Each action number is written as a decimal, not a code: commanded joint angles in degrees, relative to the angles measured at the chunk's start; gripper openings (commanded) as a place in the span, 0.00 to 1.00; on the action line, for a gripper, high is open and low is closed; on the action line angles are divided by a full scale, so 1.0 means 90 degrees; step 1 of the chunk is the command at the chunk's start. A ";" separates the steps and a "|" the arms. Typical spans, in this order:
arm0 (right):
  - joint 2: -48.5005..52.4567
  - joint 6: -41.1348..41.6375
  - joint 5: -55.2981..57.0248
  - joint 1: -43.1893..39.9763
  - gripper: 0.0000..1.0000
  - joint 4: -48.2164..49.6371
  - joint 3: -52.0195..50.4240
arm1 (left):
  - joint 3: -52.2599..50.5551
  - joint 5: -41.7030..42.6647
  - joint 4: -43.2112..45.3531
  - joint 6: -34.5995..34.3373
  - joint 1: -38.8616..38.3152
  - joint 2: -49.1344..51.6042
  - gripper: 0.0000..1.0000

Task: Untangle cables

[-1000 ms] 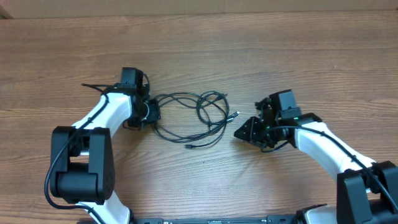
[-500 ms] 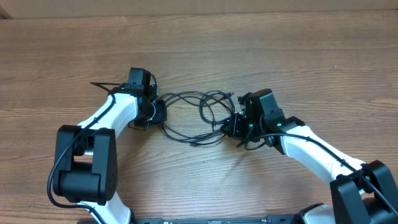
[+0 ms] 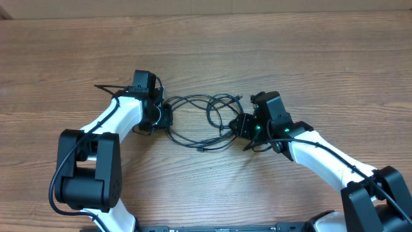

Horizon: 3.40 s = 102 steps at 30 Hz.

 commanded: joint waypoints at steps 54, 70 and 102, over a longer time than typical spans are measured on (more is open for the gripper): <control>0.0306 -0.0204 -0.0954 0.0032 0.49 0.1277 0.0301 | -0.0236 0.1333 0.0131 0.1343 -0.0894 0.0333 0.10; 0.1571 -0.0136 -0.0857 0.0080 0.49 0.2708 0.0301 | -0.0236 0.1282 0.0214 0.1341 -0.0925 0.0333 0.09; 0.1938 -0.0185 0.1948 0.0976 0.39 0.3033 0.0304 | -0.0236 0.1185 0.0223 0.1338 -0.0925 0.0333 0.09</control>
